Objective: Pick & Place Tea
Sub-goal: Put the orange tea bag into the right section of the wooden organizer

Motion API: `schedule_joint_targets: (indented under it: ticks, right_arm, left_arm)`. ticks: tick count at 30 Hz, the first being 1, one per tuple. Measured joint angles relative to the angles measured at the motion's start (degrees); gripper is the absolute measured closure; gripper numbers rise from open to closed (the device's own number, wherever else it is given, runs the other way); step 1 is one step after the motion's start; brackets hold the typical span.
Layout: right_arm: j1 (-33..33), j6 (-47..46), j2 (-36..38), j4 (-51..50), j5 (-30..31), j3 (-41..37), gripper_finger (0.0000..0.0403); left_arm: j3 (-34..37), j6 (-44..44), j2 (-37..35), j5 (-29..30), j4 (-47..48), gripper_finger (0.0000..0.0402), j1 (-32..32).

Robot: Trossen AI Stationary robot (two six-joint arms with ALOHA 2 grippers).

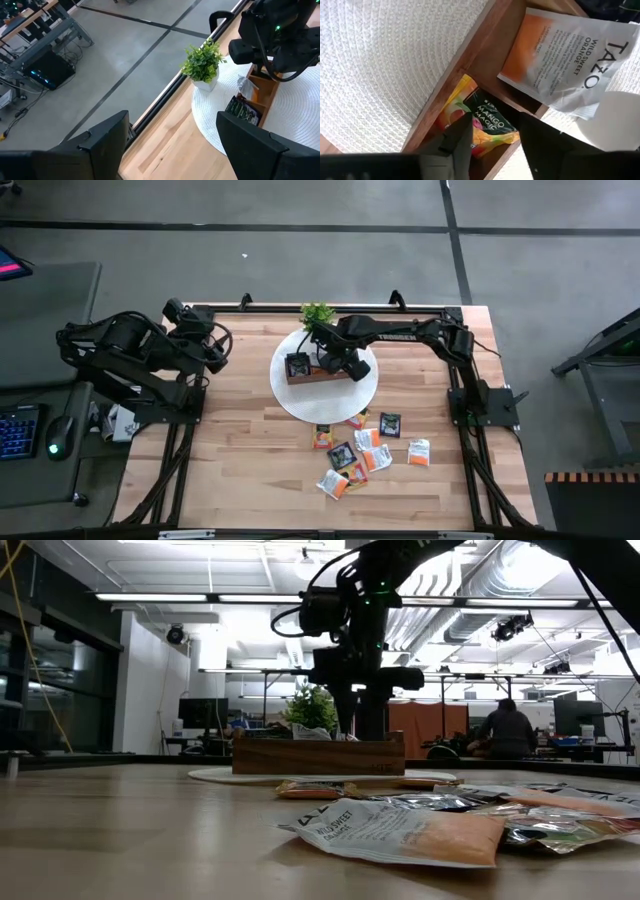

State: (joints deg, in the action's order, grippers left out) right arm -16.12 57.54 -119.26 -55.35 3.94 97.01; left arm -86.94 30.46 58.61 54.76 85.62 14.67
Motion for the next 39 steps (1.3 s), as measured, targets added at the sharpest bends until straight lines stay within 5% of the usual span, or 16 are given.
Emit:
schedule_joint_targets:
  ticks: [20,39]
  right_arm:
    - [-0.48,-0.93,-0.26,1.55,0.25,0.0,0.0398]
    - [-1.47,-19.03,-0.26,2.93,5.74,0.84,0.0402]
  left_arm:
    - [0.0,0.0,0.0,-0.29,0.02,0.0105,-0.02]
    - [0.0,0.02,0.0,-0.33,0.04,0.0105,-0.02]
